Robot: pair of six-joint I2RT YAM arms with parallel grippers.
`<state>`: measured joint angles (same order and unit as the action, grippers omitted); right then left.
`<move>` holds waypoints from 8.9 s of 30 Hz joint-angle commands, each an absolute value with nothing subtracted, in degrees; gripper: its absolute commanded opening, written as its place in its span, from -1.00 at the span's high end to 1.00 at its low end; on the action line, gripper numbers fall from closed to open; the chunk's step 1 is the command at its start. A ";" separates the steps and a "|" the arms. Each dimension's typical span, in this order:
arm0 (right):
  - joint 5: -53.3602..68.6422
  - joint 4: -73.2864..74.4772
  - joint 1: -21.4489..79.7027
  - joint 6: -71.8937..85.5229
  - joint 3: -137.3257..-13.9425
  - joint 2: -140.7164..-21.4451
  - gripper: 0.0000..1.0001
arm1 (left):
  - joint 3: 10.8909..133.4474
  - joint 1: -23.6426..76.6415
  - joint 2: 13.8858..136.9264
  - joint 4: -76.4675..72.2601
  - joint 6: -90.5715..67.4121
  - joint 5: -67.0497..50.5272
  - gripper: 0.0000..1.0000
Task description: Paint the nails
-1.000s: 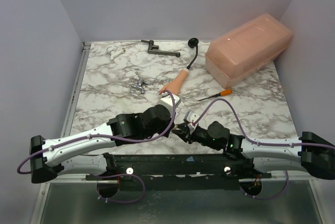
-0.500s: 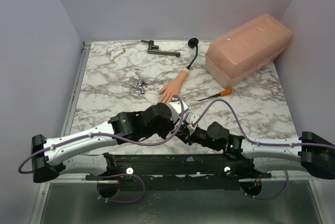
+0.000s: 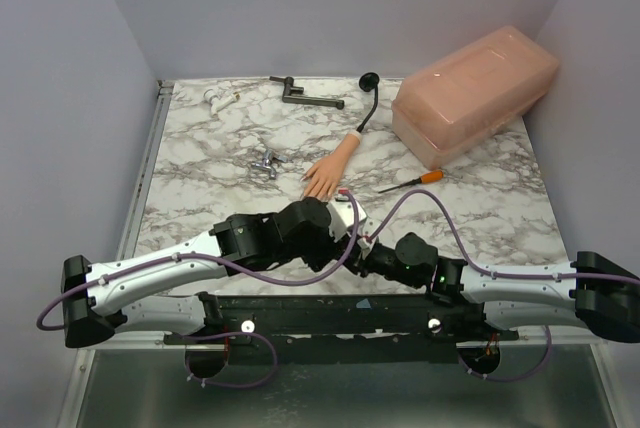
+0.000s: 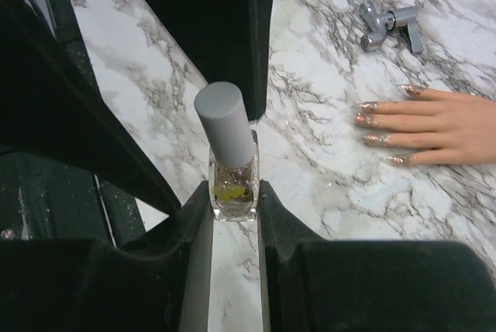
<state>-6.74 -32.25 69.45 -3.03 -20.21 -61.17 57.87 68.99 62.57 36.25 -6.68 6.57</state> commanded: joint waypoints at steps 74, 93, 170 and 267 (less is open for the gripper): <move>-8.52 -34.63 69.10 -2.90 -20.92 -60.50 0.99 | 64.12 69.24 65.74 39.45 -15.62 5.38 0.40; -10.57 -34.22 69.13 -2.25 -21.38 -60.17 0.99 | 64.01 67.70 54.80 47.81 -20.68 17.74 -0.78; -64.47 23.82 47.05 74.99 -73.32 -118.46 0.99 | 40.47 66.63 23.01 44.31 -26.43 20.01 -0.97; -49.55 -44.50 59.17 7.93 -18.89 -60.03 -1.00 | 40.52 66.62 17.83 46.32 -27.60 25.30 -0.97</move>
